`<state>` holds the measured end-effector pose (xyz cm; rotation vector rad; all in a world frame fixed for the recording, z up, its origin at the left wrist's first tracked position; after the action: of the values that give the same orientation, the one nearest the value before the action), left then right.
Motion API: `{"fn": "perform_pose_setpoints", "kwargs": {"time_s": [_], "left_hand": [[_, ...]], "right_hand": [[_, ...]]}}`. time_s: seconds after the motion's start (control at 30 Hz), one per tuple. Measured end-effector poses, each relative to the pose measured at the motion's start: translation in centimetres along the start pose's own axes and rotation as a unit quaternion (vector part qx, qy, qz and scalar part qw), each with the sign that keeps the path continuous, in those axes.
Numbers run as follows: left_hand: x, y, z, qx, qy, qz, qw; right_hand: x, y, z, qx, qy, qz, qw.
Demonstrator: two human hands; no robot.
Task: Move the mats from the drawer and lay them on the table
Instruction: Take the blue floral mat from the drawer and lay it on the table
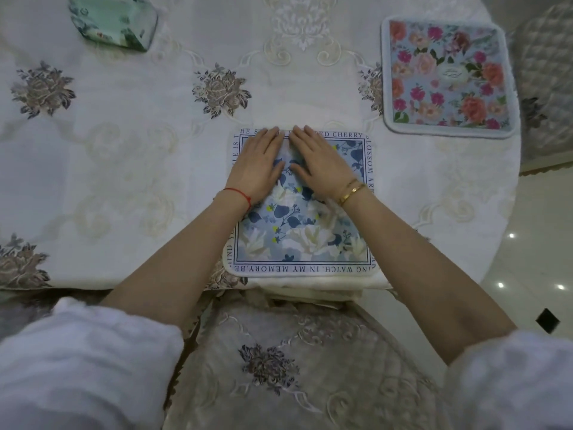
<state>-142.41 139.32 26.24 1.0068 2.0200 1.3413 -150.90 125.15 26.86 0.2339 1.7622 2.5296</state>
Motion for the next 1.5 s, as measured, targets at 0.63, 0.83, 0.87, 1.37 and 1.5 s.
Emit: {"fn": "perform_pose_setpoints", "kwargs": {"time_s": [0.63, 0.83, 0.87, 1.37, 1.5], "left_hand": [[6.5, 1.1, 1.0, 0.028, 0.123, -0.076, 0.989], [13.2, 0.0, -2.9, -0.009, 0.04, -0.043, 0.998], [14.0, -0.4, -3.0, -0.022, 0.044, -0.033, 0.998], [21.3, 0.1, -2.6, -0.035, 0.104, 0.003, 0.994], [22.4, 0.9, -2.6, 0.002, 0.122, -0.005, 0.993]], "right_hand": [[10.2, 1.6, -4.3, -0.007, -0.165, -0.096, 0.982], [14.1, -2.0, 1.5, -0.003, -0.07, -0.036, 0.997], [14.7, -2.5, 1.8, 0.0, -0.072, -0.035, 0.997], [23.9, -3.0, 2.7, 0.027, -0.186, -0.041, 0.981], [26.3, -2.3, 1.6, 0.016, -0.233, -0.052, 0.971]]}}
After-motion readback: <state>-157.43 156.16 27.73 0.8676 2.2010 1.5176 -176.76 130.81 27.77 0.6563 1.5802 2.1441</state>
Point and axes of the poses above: each hand's wrist, its own x-axis away from the middle knuckle, its own y-axis out of the back of the hand, z = x × y, the point moved 2 cm from there along -x, towards the middle knuckle, and after that the axes turned 5 degrees about -z, right-handed, at the moved point
